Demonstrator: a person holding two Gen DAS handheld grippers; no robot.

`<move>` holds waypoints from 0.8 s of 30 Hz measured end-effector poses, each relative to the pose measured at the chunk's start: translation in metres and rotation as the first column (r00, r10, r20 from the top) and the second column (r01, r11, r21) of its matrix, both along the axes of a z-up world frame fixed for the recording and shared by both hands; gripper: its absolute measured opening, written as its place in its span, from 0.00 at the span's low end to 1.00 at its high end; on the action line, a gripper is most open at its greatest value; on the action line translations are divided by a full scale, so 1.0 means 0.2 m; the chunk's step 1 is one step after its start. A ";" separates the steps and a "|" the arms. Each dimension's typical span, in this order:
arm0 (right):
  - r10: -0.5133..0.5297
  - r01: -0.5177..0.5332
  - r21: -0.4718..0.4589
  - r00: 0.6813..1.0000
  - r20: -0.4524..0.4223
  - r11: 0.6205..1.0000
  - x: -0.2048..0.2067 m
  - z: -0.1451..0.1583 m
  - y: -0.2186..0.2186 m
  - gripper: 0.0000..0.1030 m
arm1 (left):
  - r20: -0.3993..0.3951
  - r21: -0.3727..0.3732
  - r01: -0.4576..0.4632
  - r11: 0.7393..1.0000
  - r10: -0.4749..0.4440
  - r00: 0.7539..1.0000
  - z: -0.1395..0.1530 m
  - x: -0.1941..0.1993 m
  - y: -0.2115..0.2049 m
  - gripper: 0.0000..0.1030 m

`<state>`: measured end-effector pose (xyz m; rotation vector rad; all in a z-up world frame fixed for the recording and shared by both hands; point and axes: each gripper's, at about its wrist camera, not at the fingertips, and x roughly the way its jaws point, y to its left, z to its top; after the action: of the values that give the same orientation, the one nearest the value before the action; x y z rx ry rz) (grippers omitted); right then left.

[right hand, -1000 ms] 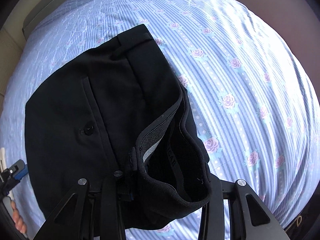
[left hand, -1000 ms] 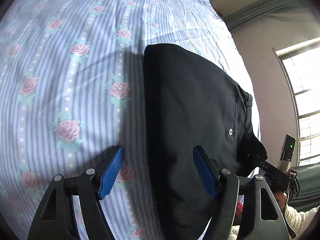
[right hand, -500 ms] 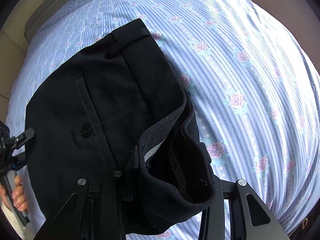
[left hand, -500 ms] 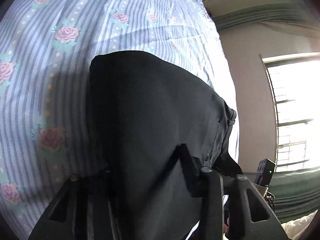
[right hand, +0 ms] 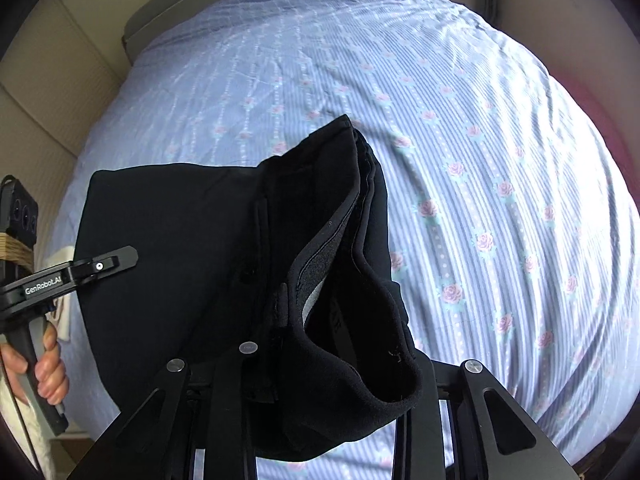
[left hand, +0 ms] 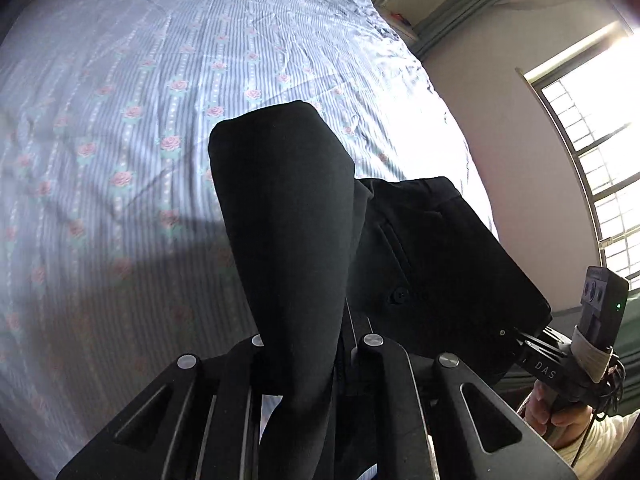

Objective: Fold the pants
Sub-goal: 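Grasp the folded trousers with both grippers and lift them off the bed, then carry the folded trousers with both grippers onto the cream folded garment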

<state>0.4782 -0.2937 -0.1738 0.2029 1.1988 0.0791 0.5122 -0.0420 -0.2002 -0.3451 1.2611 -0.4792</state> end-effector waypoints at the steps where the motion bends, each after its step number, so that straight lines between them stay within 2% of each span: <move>1: 0.012 -0.012 -0.004 1.000 0.006 1.000 -0.05 0.06 0.03 0.29 | -0.003 -0.008 -0.012 1.000 0.012 1.000 0.05 -0.06 0.05 0.14; 9: 0.069 -0.068 -0.010 0.992 0.104 0.998 -0.52 0.50 0.28 0.28 | 0.110 0.000 -0.011 1.000 0.011 0.994 0.41 -0.53 0.32 0.14; 13: 0.102 -0.098 -0.032 0.982 0.160 0.995 -0.71 0.65 0.43 0.28 | 0.137 0.011 -0.038 0.999 0.036 0.990 0.54 -0.74 0.41 0.14; 16: 0.123 -0.123 -0.014 0.975 0.186 0.992 -0.82 0.74 0.50 0.28 | 0.168 0.027 -0.070 0.997 0.064 0.984 0.64 -0.90 0.48 0.14; 20: 0.158 -0.166 0.024 0.966 0.204 0.986 -0.93 0.79 0.58 0.29 | 0.187 -0.011 -0.173 0.985 0.172 0.967 0.71 -1.12 0.63 0.14; 24: 0.241 -0.253 0.031 0.947 0.212 0.967 -1.01 0.81 0.66 0.28 | 0.171 -0.048 -0.297 0.954 0.301 0.938 0.72 -1.34 0.75 0.14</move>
<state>0.2768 -0.1614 -0.0125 0.0912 1.0094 0.3480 0.2437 0.1084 -0.0554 -0.4934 1.0092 -0.2555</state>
